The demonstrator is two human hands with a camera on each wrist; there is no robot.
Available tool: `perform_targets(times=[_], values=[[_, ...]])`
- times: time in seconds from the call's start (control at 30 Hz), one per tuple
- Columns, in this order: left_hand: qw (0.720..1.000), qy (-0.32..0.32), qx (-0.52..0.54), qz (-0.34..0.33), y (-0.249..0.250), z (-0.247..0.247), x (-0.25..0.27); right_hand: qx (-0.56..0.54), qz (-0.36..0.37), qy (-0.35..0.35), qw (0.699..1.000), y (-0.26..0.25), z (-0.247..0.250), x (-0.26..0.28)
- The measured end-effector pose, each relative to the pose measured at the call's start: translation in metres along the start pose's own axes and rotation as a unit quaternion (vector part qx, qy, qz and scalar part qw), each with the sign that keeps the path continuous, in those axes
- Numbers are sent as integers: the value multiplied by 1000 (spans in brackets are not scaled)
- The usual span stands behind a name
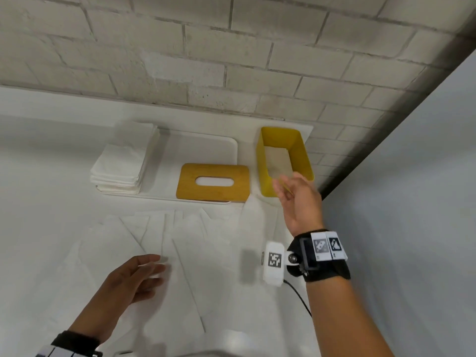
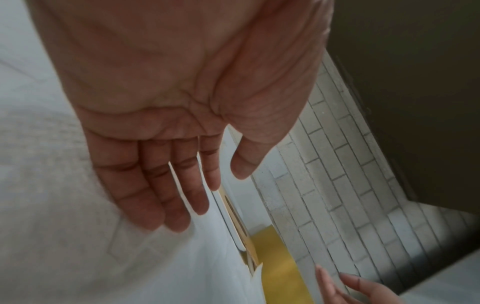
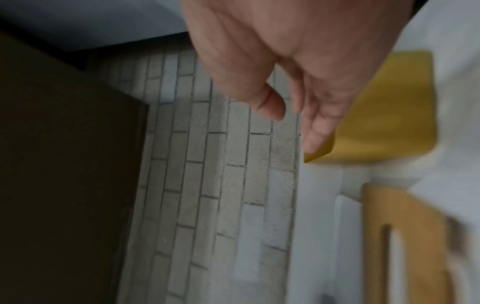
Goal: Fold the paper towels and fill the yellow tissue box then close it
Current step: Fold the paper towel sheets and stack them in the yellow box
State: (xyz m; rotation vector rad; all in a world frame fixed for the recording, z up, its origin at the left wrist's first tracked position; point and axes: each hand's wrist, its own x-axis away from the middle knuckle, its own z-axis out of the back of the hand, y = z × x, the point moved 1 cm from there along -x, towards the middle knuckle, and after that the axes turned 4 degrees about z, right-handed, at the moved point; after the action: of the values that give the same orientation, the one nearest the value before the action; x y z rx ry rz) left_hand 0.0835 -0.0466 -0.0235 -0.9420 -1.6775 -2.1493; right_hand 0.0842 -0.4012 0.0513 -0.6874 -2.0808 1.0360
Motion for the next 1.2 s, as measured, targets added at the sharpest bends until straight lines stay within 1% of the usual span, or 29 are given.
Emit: perform_targets(times=[0.07, 0.1, 0.13, 0.17, 0.2, 0.23, 0.27, 0.3, 0.33, 0.4, 0.43, 0.47, 0.53, 0.63, 0.67, 0.77, 0.87, 0.9, 0.93, 1.0, 1.03, 1.07, 1.1, 1.13, 1.17, 1.2], values=[[1000, -5, -11, -10, 2, -6, 4, 105, 7, -34, 994, 18, 21, 17], [1000, -10, -17, -13, 2, -9, 6, 189, 22, -43, 981, 29, 34, 22], [999, -16, -27, -16, 3, -11, 8, 295, 45, -50, 953, 39, 47, 25], [999, -22, -38, -21, 3, -13, 10, 411, 71, -68, 906, 48, 58, 28], [998, -29, -50, -25, 2, -15, 12, 519, 91, -93, 845, 55, 68, 33], [997, -33, -61, -29, 2, -16, 14, 605, 115, -117, 779, 62, 75, 38], [996, -35, -69, -32, 1, -17, 16, 661, 137, -138, 725, 69, 81, 44], [996, -38, -77, -35, 0, -18, 17, 695, 146, -149, 688, 75, 84, 52], [995, -41, -83, -38, -1, -19, 19, 719, 144, -151, 663, 80, 85, 60], [994, -47, -93, -44, -3, -19, 22, 758, 112, -156, 623, 91, 88, 70], [993, -49, -99, -46, -3, -19, 23, 768, 93, -160, 614, 95, 88, 72], [992, -51, -105, -48, -4, -19, 25, 771, 82, -160, 611, 98, 90, 74], [991, -56, -110, -54, -5, -17, 27, 766, 83, -155, 618, 99, 89, 76], [989, -67, -113, -62, -5, -14, 30, 775, 90, -137, 610, 98, 85, 78], [989, -71, -113, -65, -5, -12, 30, 773, 82, -128, 616, 97, 82, 78], [988, -75, -110, -72, -5, -6, 32, 737, 48, -107, 665, 96, 75, 75], [987, -87, -110, -77, -4, 1, 36, 684, 18, -113, 720, 90, 73, 69], [986, -93, -111, -80, -4, 3, 37, 671, 19, -123, 731, 88, 73, 68], [986, -98, -108, -81, -3, 5, 38, 665, 29, -134, 734, 87, 73, 68], [985, -111, -109, -77, 0, 8, 36, 659, 75, -149, 733, 83, 70, 70], [983, -122, -114, -77, 0, 9, 35, 652, 99, -149, 737, 81, 66, 74], [979, -135, -128, -83, 1, 9, 33, 637, 118, -143, 748, 79, 62, 78], [973, -146, -154, -92, 1, 8, 31, 610, 128, -134, 770, 77, 57, 83], [966, -156, -181, -101, 2, 5, 28, 570, 131, -128, 801, 76, 52, 90], [962, -169, -189, -104, 4, 0, 26, 520, 129, -130, 835, 74, 46, 98], [963, -186, -173, -89, 7, -7, 24, 472, 124, -143, 861, 73, 39, 107]])
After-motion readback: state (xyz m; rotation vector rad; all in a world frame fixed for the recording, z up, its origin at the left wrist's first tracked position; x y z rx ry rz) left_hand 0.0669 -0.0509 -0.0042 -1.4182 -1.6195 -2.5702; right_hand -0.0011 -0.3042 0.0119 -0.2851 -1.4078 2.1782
